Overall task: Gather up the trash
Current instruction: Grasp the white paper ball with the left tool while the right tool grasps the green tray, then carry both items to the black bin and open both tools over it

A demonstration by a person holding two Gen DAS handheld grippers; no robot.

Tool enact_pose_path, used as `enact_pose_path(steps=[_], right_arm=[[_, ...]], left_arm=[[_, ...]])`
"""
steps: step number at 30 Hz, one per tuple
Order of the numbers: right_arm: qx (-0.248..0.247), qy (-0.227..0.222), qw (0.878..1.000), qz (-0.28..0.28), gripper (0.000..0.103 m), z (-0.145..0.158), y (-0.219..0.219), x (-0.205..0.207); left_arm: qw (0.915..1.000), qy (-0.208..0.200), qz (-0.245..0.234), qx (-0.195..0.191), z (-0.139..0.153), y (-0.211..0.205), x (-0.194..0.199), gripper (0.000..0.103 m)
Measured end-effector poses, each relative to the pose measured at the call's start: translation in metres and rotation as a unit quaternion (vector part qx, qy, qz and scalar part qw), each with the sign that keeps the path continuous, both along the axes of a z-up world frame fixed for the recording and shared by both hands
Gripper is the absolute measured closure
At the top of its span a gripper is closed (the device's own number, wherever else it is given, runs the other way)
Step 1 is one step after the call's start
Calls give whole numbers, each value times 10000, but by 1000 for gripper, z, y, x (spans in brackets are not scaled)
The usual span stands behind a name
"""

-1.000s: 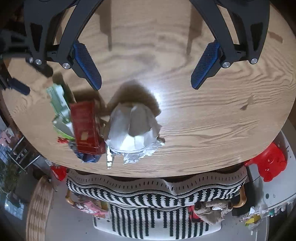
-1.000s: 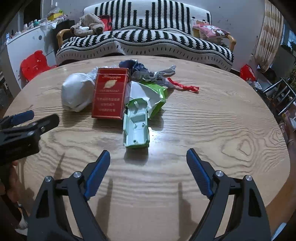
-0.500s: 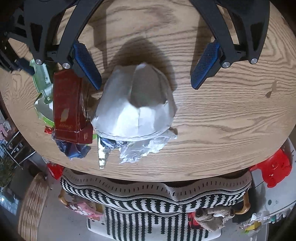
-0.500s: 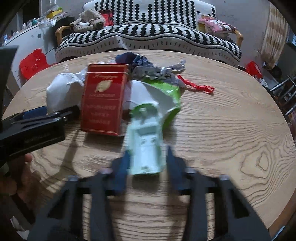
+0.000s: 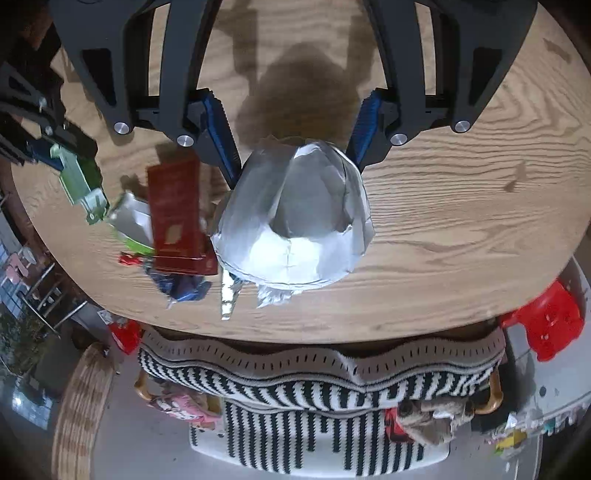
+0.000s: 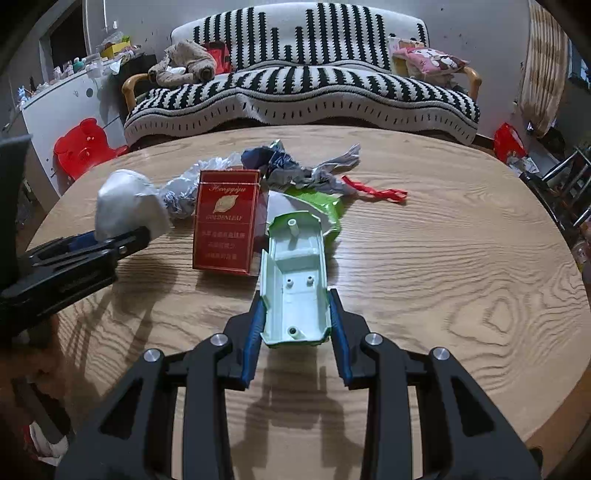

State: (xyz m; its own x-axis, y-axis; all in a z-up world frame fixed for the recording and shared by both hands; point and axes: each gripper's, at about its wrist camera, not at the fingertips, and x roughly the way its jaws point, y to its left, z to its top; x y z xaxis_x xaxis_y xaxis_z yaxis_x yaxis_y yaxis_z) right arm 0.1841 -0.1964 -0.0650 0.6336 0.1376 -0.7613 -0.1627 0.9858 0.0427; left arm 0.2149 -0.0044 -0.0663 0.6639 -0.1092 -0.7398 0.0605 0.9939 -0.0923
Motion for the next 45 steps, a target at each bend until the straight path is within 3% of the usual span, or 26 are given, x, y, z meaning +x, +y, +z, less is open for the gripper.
enact_pose_path(steps=[10, 19, 23, 30, 36, 42, 45], right_arm=[[134, 2, 9999, 46, 70, 19, -14, -42], [128, -57, 9999, 15, 70, 31, -33, -71], [146, -86, 9995, -255, 70, 37, -67, -84], [200, -151, 9936, -1103, 70, 46, -164, -120], [338, -175, 9771, -2095, 70, 42, -268, -175], [430, 80, 9451, -3239, 69, 18, -377, -250], [559, 351, 9246, -3751, 69, -2, -425, -285]], left_arm=[[9995, -171, -203, 187, 28, -13, -73, 48], [9988, -203, -367, 270, 34, -33, -100, 48], [9968, -346, -598, 407, 35, -58, -103, 48], [9890, -454, -1393, 186, 36, -139, -113, 48], [9679, -483, -2465, -101, 31, -246, -146, 48], [9298, -294, -3648, -393, 13, -366, -198, 48], [9046, -37, -4239, -453, -7, -420, -230, 48]])
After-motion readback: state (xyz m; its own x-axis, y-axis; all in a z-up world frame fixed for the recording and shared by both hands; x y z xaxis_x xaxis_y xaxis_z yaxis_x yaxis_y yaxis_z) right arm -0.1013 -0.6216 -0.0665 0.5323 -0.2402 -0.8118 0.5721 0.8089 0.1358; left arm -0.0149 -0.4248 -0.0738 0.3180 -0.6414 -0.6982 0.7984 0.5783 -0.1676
